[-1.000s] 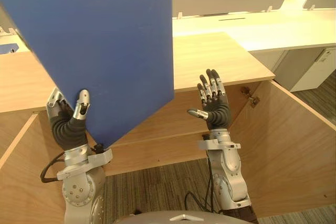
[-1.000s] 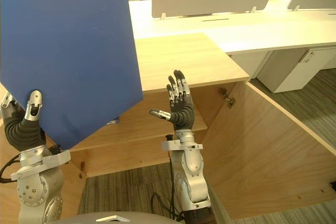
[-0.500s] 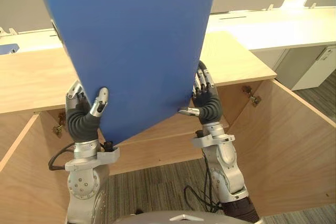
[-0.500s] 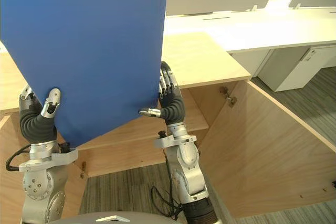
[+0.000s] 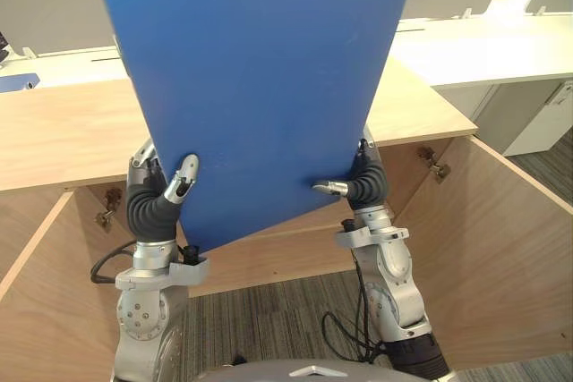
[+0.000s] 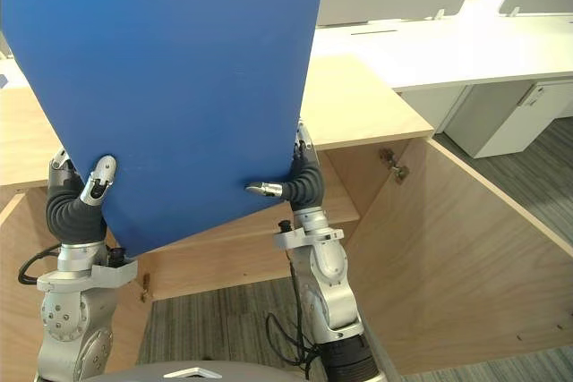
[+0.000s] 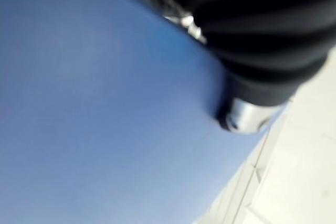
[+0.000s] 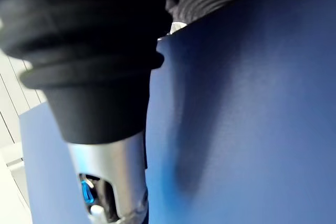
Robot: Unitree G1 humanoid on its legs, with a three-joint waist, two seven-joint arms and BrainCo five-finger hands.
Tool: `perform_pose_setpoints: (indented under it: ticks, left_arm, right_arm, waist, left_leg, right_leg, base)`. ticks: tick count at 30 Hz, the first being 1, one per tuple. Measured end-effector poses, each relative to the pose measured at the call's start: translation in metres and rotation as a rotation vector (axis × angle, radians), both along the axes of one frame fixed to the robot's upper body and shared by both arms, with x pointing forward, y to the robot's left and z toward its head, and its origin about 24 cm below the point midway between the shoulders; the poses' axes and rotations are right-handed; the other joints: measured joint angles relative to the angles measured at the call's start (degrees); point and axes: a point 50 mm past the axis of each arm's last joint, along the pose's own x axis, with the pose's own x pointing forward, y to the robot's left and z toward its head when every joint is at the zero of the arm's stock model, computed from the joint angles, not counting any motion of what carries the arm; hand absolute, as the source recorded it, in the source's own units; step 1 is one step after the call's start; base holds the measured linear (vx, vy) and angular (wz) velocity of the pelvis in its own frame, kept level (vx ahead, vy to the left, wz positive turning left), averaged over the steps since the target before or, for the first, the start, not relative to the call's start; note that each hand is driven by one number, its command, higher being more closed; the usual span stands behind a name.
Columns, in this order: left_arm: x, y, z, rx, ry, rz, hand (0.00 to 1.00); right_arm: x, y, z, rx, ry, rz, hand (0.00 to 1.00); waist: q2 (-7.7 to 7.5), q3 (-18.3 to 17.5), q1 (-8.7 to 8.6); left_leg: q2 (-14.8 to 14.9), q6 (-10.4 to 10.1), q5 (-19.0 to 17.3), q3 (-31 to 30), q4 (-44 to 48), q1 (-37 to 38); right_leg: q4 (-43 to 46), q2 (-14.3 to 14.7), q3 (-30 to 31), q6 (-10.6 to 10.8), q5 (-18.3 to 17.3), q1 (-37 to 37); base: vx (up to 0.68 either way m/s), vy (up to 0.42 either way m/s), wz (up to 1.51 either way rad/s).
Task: Walk over to the cabinet, pick up the folder, carry it to the office cabinet, place the folder inside the office cabinet, then close the office cabinet door
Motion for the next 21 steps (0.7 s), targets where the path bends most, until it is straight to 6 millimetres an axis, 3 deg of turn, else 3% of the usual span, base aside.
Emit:
perform_pose_setpoints:
  ticks: [2, 3, 17, 18, 21]
  left_arm:
    - [0.0, 0.0, 0.0, 0.003, 0.0, -0.017, 1.0]
    - [0.0, 0.0, 0.0, 0.007, -0.001, -0.027, 1.0]
    - [0.003, 0.003, -0.007, 0.017, 0.029, -0.092, 1.0]
    - [0.004, 0.003, -0.008, 0.017, 0.031, -0.093, 0.0]
    - [0.005, 0.003, -0.01, 0.029, 0.042, -0.098, 0.0]
  right_arm:
    - [0.0, -0.001, 0.0, -0.016, -0.001, 0.003, 0.0]
    - [0.0, -0.002, -0.001, -0.022, 0.0, 0.002, 1.0]
    - [0.006, -0.009, -0.01, -0.13, 0.03, 0.079, 1.0]
    - [0.006, -0.009, -0.01, -0.13, 0.029, 0.085, 1.0]
    - [0.007, -0.009, -0.014, -0.132, 0.044, 0.091, 1.0]
  waist:
    - [0.03, 0.0, 0.03]
    - [0.0, 0.0, 0.04]
    - [-0.58, -0.9, 0.29]
    - [-0.57, -0.9, 0.26]
    - [-0.59, -0.9, 0.27]
  left_leg:
    - [-0.2, 0.1, 0.1, 0.0, 0.0, 0.0]
    - [-0.2, 0.2, 0.1, 0.0, 0.0, -0.1]
    - [-0.4, 0.6, 0.4, -0.2, -0.3, -0.6]
    - [-0.4, 0.6, 0.5, -0.2, -0.3, -0.6]
    - [-0.4, 0.7, 0.5, -0.2, -0.3, -0.6]
  right_leg:
    - [0.0, -0.2, 0.0, 0.0, 0.0, 0.0]
    - [0.0, -0.2, 0.0, 0.0, 0.0, 0.0]
    - [-0.1, -0.3, -0.1, 0.0, 0.2, -0.4]
    - [-0.1, -0.3, -0.1, 0.0, 0.2, -0.4]
    - [-0.1, -0.3, -0.1, 0.0, 0.2, -0.4]
  base:
    - [0.0, 0.0, 0.0]
    - [0.0, 0.0, 0.0]
    - [0.0, 0.0, 0.0]
    - [0.0, 0.0, 0.0]
    - [0.0, 0.0, 0.0]
